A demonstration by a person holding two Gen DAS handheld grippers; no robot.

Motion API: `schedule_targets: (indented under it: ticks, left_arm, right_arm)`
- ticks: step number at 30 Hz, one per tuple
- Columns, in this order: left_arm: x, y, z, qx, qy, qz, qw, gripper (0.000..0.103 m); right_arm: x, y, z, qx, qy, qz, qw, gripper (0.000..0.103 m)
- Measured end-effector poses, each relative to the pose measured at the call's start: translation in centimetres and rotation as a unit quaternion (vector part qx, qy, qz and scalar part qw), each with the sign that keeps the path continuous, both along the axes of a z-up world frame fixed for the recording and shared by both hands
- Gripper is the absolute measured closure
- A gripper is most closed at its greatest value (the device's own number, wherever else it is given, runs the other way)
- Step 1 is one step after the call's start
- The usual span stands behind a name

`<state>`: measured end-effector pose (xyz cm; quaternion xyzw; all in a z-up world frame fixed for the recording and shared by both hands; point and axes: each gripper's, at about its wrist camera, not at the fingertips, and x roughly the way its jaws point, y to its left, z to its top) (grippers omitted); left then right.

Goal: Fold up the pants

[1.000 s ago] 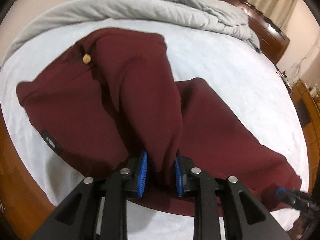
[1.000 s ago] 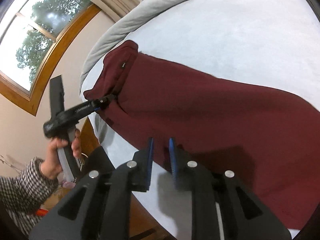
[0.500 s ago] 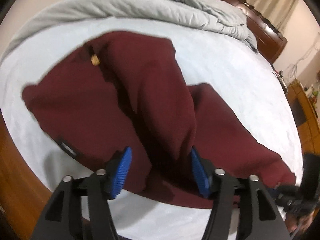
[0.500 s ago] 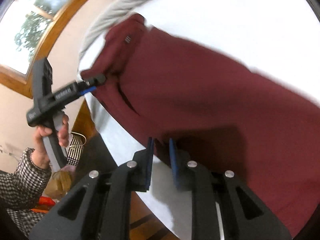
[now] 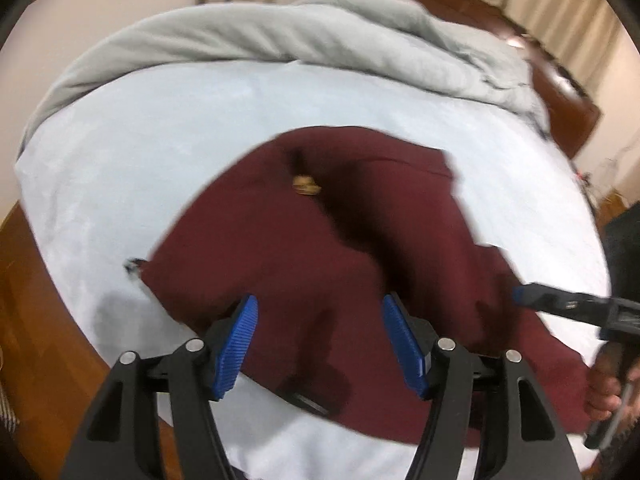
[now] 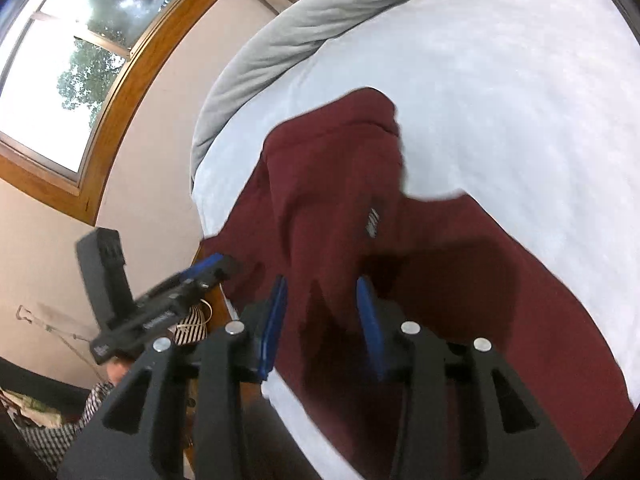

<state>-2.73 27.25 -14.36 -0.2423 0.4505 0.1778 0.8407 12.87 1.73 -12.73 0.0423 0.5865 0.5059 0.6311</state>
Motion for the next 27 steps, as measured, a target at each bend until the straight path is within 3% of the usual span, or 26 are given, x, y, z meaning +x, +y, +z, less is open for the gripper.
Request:
schedule_targets:
  ticks: [2,6,9,10,13,15,17,19,21,23,25,27]
  left_arm:
    - [0.6,1.3,-1.5,-0.028,0.016,0.007,0.9994,0.041]
    - [0.1,2.5,-2.5,-0.05,-0.005,0.017,0.9986,0.047]
    - [-0.7,3.4,-2.9,-0.063,-0.014,0.029,0.9975,0.064]
    - [-1.0,3.9,-3.1,-0.072,-0.016,0.034,0.9967,0.07]
    - [-1.2,4.8,-3.4,-0.089,-0.019,0.032,0.9953,0.075]
    - [-1.2,4.8,-3.3,-0.093,-0.019,0.032,0.995,0.076]
    - [-1.3,4.7,-3.0,-0.092,-0.021,0.031,0.995,0.076]
    - [-1.5,4.5,-2.5,-0.091,-0.026,0.029,0.9951,0.075]
    - [-1.9,4.2,-2.0,-0.091,-0.032,0.027,0.995,0.071]
    - [-2.8,4.0,-1.1,-0.086,-0.047,0.031,0.9947,0.058]
    - [-3.9,4.0,-0.2,-0.094,-0.067,0.038,0.9925,0.055]
    - [-4.9,4.1,0.6,-0.1,-0.084,0.046,0.9904,0.048]
  right_arm:
    - [0.5,1.6,-0.5,-0.009,-0.008,-0.009,1.0,0.05]
    - [1.8,3.3,-1.8,-0.025,0.0,-0.032,0.999,0.046]
    - [2.5,3.9,-3.0,-0.046,-0.001,-0.047,0.998,0.04]
    - [2.9,4.3,-3.5,-0.05,0.005,-0.051,0.997,0.04]
    - [3.9,5.0,-4.9,-0.033,0.044,-0.064,0.996,0.039]
    - [4.6,5.6,-5.2,-0.025,0.056,-0.076,0.995,0.044]
    - [4.7,5.9,-4.8,-0.02,0.051,-0.069,0.996,0.072]
    - [4.6,6.1,-4.3,0.005,0.057,-0.057,0.997,0.085]
    - [4.3,6.4,-3.0,0.038,0.049,-0.048,0.997,0.086]
    - [3.0,6.3,-1.1,0.097,0.047,-0.022,0.994,0.087]
    - [1.5,7.1,0.4,0.137,0.047,0.007,0.989,0.087]
    - [-0.4,8.2,1.2,0.154,0.046,0.041,0.986,0.087]
